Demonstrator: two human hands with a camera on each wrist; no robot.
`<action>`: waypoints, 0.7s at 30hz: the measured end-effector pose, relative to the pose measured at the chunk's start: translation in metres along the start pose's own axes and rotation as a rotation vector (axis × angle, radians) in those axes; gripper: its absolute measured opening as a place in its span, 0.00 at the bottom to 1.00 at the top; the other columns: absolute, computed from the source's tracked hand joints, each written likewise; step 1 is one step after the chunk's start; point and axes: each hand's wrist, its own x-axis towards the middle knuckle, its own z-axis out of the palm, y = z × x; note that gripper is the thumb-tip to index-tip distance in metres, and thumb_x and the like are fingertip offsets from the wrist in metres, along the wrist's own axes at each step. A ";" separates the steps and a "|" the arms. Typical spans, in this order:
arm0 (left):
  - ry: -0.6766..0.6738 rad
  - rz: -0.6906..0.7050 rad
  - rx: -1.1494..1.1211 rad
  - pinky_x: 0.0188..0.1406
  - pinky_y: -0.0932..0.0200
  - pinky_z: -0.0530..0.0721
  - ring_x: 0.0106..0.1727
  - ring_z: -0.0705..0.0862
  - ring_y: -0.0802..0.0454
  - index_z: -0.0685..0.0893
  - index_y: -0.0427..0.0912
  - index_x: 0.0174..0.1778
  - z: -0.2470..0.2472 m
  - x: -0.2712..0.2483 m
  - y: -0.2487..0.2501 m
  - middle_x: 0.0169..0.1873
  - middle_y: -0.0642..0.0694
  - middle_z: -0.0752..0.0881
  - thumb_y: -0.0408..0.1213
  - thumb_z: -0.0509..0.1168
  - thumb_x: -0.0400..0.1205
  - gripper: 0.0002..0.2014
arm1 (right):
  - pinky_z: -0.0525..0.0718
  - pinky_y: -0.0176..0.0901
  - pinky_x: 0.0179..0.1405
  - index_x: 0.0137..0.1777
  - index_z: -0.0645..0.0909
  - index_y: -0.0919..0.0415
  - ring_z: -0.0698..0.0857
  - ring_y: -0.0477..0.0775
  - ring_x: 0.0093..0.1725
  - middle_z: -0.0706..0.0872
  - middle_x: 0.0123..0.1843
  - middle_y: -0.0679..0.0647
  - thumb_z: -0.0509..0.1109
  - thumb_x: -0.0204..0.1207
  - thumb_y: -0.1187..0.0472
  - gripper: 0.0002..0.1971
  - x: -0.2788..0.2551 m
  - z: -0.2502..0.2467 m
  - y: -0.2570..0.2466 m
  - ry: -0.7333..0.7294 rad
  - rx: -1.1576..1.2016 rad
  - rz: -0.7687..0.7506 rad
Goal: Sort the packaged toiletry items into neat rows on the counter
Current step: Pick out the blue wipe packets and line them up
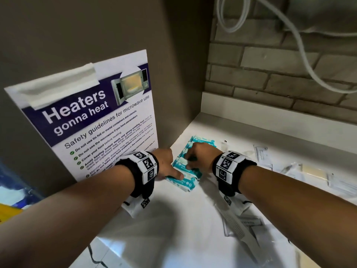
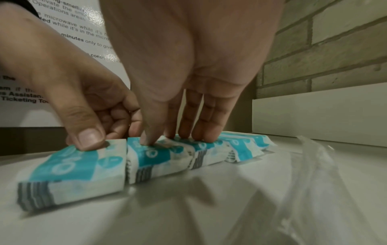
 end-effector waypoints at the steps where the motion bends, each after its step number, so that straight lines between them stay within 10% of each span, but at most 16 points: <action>1: -0.001 -0.003 0.005 0.48 0.50 0.90 0.46 0.90 0.44 0.81 0.41 0.50 0.000 0.000 0.000 0.46 0.43 0.91 0.59 0.79 0.64 0.30 | 0.81 0.41 0.53 0.60 0.87 0.54 0.86 0.54 0.56 0.89 0.56 0.50 0.75 0.74 0.52 0.16 0.001 0.000 0.000 -0.003 0.003 0.004; 21: -0.021 0.006 -0.028 0.37 0.61 0.82 0.27 0.79 0.57 0.76 0.48 0.48 0.001 0.011 -0.001 0.35 0.52 0.85 0.57 0.80 0.65 0.26 | 0.83 0.43 0.55 0.63 0.86 0.54 0.85 0.53 0.56 0.88 0.59 0.50 0.73 0.75 0.49 0.18 -0.006 -0.002 -0.002 -0.016 0.000 0.010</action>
